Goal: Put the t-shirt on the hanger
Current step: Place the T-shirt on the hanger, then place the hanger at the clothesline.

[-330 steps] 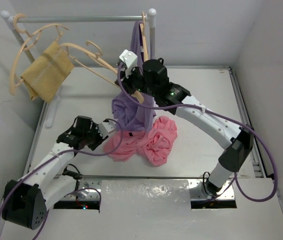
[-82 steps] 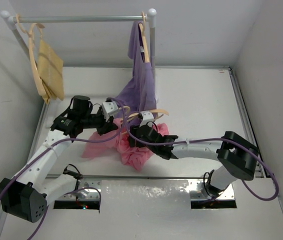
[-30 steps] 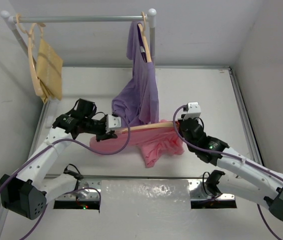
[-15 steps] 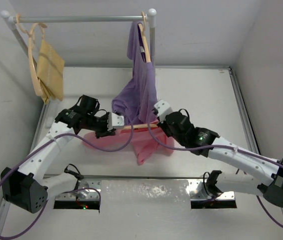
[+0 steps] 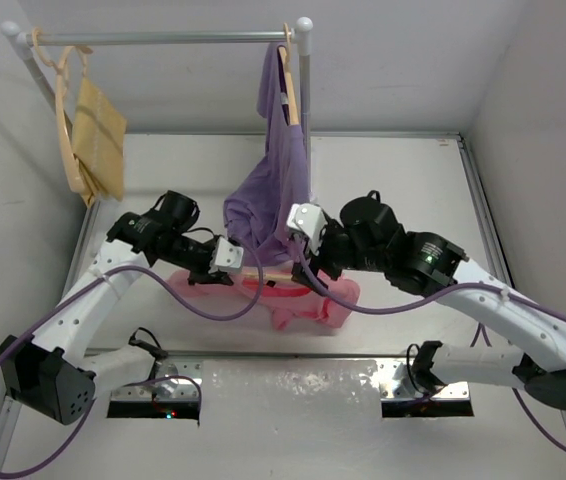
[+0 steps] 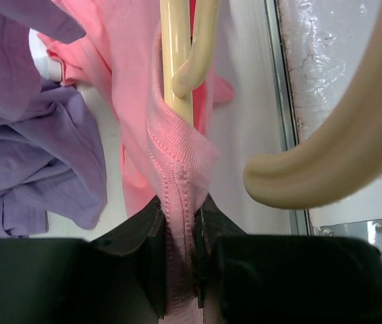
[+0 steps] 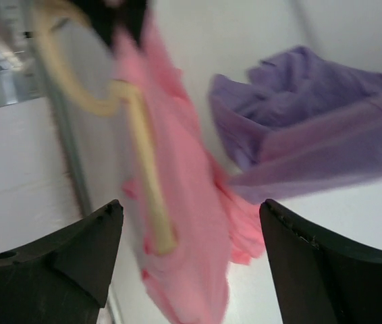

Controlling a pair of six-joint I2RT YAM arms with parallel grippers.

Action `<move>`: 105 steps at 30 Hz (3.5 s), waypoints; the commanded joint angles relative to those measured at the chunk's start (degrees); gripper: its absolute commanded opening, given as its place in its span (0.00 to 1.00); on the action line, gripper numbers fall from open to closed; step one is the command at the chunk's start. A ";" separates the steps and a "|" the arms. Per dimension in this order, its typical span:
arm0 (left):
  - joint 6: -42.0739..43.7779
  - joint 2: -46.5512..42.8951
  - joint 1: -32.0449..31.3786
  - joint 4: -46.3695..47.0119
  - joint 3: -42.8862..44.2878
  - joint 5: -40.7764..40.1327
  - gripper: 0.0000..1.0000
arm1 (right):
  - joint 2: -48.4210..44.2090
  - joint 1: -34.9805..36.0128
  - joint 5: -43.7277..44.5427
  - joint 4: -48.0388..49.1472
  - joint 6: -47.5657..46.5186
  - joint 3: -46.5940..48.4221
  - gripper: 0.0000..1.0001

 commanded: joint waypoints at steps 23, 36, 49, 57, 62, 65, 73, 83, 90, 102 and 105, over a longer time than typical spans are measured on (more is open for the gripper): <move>-2.84 -2.42 -0.02 2.00 2.46 3.11 0.07 | 0.13 4.23 -1.75 6.20 2.60 -9.16 0.00; -1.32 0.83 3.32 4.79 1.24 -1.92 0.45 | -11.93 1.59 -9.23 -8.85 8.05 -3.79 0.00; 2.37 3.21 13.35 -0.82 1.85 2.56 0.00 | -12.02 1.59 -0.45 -29.68 6.29 9.39 0.00; -7.55 2.59 15.71 3.57 6.06 3.79 0.88 | -2.28 1.51 -6.05 -31.61 6.55 19.93 0.00; -12.31 -0.04 19.76 2.35 14.13 4.76 1.00 | 5.90 1.59 -18.35 -39.40 4.28 35.92 0.00; -16.25 -2.23 21.34 3.40 18.96 2.22 1.00 | 9.94 1.59 -21.98 -44.16 2.08 44.98 0.00; -31.19 -11.62 24.16 17.27 27.86 -9.03 1.00 | 9.77 1.68 -20.40 -40.50 1.90 55.54 0.00; -40.91 -18.49 24.16 24.73 25.41 -8.06 1.00 | 8.28 1.68 -20.92 -17.33 14.01 38.51 0.00; -54.85 -24.92 24.16 53.57 19.25 -45.94 1.00 | 13.63 1.68 -24.25 -4.65 22.44 39.29 0.00; -53.00 -25.36 24.16 54.48 13.71 -62.58 0.97 | 28.39 1.68 5.59 18.12 37.31 44.03 0.00; -52.74 -25.88 24.16 48.42 12.40 -48.99 0.89 | 32.26 1.68 14.31 21.98 40.65 43.59 0.00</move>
